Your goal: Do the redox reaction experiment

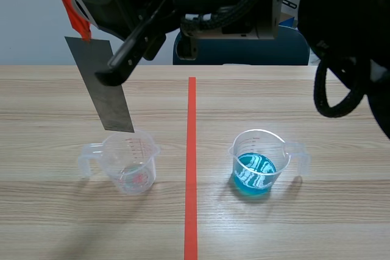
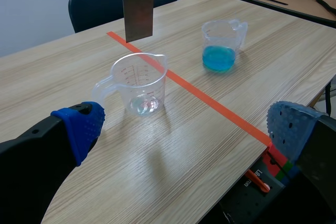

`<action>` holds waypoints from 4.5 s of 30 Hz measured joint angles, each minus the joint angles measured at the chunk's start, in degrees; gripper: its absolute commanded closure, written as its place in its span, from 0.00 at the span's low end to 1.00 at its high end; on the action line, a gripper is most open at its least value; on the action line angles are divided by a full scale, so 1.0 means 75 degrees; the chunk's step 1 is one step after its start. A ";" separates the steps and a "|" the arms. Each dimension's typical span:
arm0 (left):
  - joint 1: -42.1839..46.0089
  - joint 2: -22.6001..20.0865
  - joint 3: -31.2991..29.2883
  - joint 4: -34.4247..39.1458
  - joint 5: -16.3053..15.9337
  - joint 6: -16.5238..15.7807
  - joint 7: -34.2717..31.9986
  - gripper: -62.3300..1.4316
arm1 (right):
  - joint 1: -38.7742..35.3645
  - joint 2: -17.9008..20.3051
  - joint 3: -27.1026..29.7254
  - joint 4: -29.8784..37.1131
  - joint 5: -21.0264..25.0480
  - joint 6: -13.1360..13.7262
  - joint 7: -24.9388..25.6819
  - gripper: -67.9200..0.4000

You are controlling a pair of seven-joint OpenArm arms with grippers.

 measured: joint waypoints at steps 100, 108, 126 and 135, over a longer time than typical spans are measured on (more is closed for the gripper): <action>0.0000 0.0000 0.0000 0.0000 0.0000 0.0032 0.0058 0.00 | -0.4937 0.3704 0.6155 0.1215 0.1119 0.1201 0.1807 0.99; 0.0000 0.0000 0.0000 0.0000 0.0000 0.0032 0.0058 0.00 | -0.4937 0.3704 0.6155 0.1215 0.1122 0.1201 0.1903 0.99; 0.0000 0.0000 0.0000 0.0000 0.0000 0.0032 0.0058 0.00 | -0.4937 0.3704 0.6155 0.1215 0.1119 0.1201 0.1955 0.99; 0.0000 0.0000 0.0000 0.0000 0.0000 0.0032 0.0058 0.00 | -0.4937 0.3704 0.6155 0.1215 0.1119 0.1201 0.1955 0.99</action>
